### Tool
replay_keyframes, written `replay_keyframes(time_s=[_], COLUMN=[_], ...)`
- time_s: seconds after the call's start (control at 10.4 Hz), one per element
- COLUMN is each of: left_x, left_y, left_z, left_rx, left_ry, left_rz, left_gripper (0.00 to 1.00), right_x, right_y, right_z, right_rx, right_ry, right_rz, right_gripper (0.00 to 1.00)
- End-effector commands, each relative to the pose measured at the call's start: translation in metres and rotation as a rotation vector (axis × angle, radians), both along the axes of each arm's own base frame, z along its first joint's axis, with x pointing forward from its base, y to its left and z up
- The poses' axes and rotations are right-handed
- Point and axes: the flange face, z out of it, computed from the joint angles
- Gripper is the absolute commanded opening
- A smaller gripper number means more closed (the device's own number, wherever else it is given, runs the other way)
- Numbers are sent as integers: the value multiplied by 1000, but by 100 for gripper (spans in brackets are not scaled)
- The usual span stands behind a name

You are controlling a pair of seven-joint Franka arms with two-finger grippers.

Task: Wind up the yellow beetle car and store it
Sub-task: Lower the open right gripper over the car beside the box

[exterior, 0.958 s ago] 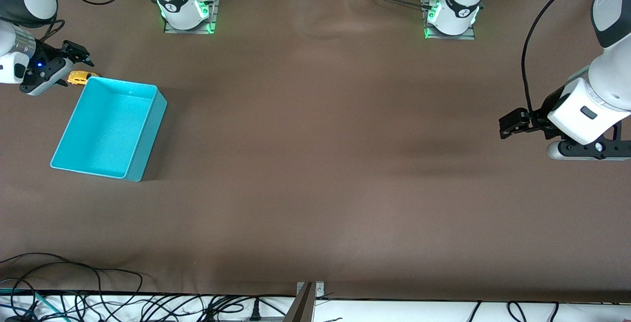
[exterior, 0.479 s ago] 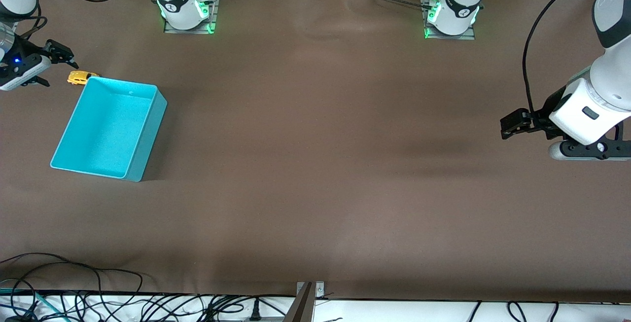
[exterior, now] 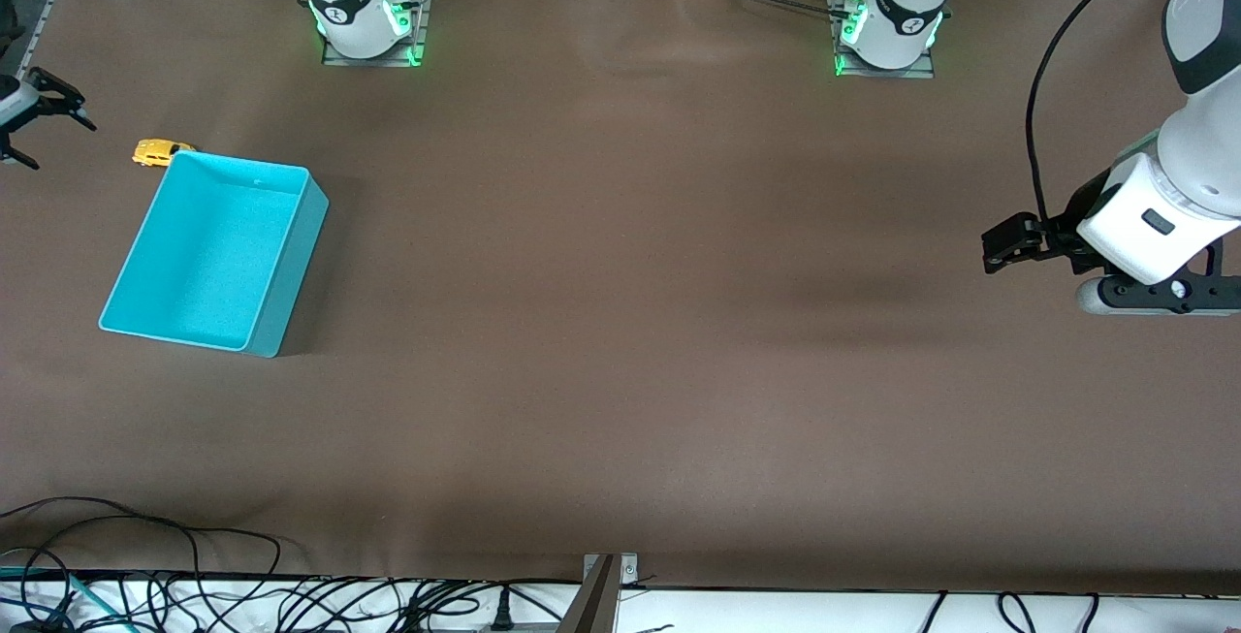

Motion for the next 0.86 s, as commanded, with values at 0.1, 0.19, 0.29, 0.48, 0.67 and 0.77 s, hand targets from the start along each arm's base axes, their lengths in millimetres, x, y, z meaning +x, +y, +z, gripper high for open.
replay_keyframes(time_s=[0.1, 0.19, 0.29, 0.48, 0.67, 0.77], left_x=[1, 0, 0, 0, 0, 0], left_y=[-2, -3, -4, -4, -3, -3], left_z=[8, 9, 9, 9, 9, 8], left_rx=[6, 4, 4, 4, 6, 6], left_ry=[-9, -12, -12, -12, -12, -11], left_rz=[-19, -22, -24, -24, -22, -22], left_gripper=[100, 100, 100, 100, 100, 100], right_x=[-31, -40, -48, -71, -85, -94], right_y=[-12, -8, -3, 3, -17, -28], right_z=[-15, -29, -42, -69, -75, -81], right_rx=[36, 59, 82, 127, 91, 84], right_ry=[-13, 1, 11, 30, 9, 11], right_rz=[243, 317, 389, 473, 513, 521], right_gripper=[100, 100, 100, 100, 100, 100])
